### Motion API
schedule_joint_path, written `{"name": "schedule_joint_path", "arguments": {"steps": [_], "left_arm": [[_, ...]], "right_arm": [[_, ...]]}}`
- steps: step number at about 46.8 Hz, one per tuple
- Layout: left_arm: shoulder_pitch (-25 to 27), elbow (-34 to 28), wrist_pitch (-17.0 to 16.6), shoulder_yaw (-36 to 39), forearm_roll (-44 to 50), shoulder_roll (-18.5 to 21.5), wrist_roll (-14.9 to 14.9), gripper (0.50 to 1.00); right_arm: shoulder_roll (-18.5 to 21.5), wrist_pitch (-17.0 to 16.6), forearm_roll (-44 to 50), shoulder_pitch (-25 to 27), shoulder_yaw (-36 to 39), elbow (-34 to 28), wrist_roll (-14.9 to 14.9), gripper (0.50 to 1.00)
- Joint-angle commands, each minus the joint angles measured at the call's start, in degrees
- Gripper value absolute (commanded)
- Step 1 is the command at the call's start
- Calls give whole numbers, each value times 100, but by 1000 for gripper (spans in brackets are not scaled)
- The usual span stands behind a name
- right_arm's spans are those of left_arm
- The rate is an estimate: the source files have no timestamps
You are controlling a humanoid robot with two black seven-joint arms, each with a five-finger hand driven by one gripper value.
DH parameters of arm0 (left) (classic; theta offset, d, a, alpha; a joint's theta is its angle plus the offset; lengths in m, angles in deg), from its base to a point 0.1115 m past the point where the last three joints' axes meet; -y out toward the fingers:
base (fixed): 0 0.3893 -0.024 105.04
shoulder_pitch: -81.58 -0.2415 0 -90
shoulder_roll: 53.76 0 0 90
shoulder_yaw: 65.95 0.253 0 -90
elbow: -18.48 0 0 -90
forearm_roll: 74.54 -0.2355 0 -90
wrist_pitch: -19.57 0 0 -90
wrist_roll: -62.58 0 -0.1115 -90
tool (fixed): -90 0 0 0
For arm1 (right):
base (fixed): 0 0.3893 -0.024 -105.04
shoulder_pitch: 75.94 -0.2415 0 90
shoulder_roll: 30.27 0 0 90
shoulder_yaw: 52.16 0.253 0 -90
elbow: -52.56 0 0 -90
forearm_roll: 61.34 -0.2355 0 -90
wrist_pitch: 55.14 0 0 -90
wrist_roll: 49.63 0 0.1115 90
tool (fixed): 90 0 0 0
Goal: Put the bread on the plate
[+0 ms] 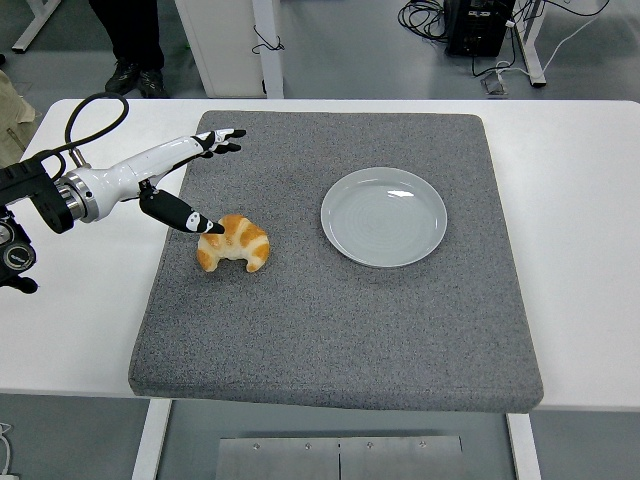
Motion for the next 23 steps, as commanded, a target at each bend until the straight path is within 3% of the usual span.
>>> {"name": "schedule_joint_path", "arguments": {"steps": [1,12,23], "left_arm": [[3,-41,2,182,-217,-7,8,972],[-67,38,-112,491,-1202,-16,-9,968],[-138,336,-314,499,-1316,-280,-9,968]], "right_arm": [[0,3,0,0,2,0,0,1000],[0,3,0,0,2,0,0,1000],[0,3,0,0,-7,0,0,1000]]}}
